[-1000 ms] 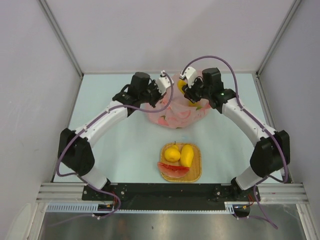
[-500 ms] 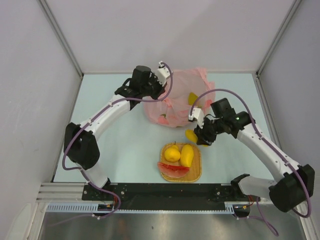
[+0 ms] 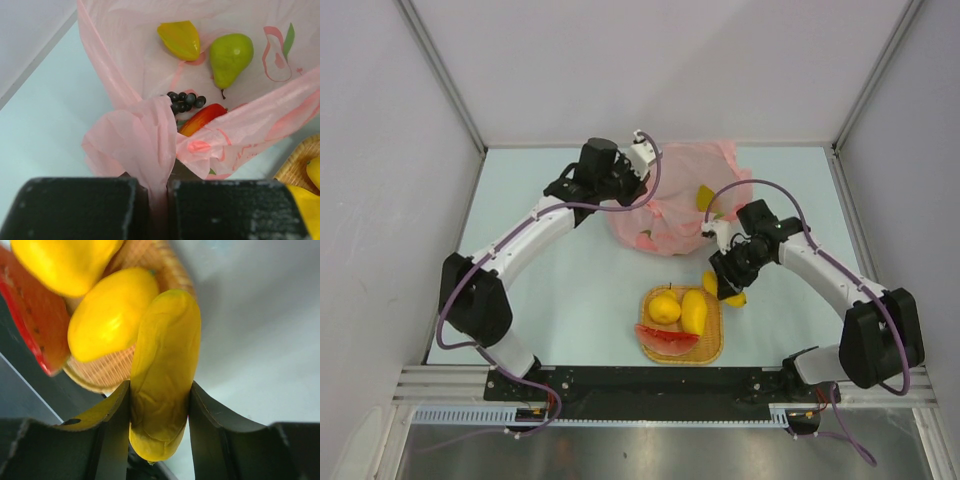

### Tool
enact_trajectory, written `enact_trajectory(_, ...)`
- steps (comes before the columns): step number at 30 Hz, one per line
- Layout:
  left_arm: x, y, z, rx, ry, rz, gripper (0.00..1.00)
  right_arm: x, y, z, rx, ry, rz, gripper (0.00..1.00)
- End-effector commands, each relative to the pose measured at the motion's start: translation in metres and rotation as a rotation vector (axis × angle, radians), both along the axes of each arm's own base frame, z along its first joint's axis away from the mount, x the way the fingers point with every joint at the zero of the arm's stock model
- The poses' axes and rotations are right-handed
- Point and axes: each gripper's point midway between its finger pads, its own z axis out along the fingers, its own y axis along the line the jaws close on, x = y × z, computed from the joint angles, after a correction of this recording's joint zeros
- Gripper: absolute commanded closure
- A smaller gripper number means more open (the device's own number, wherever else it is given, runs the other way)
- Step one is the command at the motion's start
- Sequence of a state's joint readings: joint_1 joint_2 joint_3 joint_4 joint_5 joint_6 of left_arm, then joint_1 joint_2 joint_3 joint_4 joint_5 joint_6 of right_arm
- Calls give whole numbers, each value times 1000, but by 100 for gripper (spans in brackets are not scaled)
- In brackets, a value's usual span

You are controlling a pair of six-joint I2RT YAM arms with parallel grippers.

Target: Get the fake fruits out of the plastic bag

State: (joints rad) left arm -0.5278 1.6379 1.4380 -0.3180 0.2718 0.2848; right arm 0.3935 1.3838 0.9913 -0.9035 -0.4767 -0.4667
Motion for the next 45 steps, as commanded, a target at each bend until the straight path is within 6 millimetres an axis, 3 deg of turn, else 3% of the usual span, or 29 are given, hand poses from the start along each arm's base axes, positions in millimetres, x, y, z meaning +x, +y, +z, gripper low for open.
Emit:
enact_trajectory(1, -14, 0, 21, -45, -7, -15, 100, 27, -4, 28, 53, -21, -334, 95)
enact_trajectory(8, -22, 4, 18, -32, 6, -22, 100, 28, 16, 54, 41, -117, -473, 95)
enact_trajectory(12, -25, 5, 16, -30, 9, -21, 100, 9, 4, 31, -38, 93, -718, 100)
enact_trajectory(17, -30, 11, 16, -28, 0, -12, 100, -2, -25, 14, -101, 113, -879, 100)
enact_trajectory(27, -45, 20, 7, -29, 3, -10, 100, -22, 4, -3, -45, 66, -750, 100)
enact_trajectory(32, -56, 21, -1, -29, 35, -29, 100, -27, 7, -16, -45, 70, -758, 100)
enact_trajectory(41, -56, 29, 7, -8, 2, -14, 100, -35, 25, -26, 9, 43, -724, 100)
enact_trajectory(45, -57, 29, 7, -7, -3, -16, 100, -39, 25, -26, 17, 52, -707, 89)
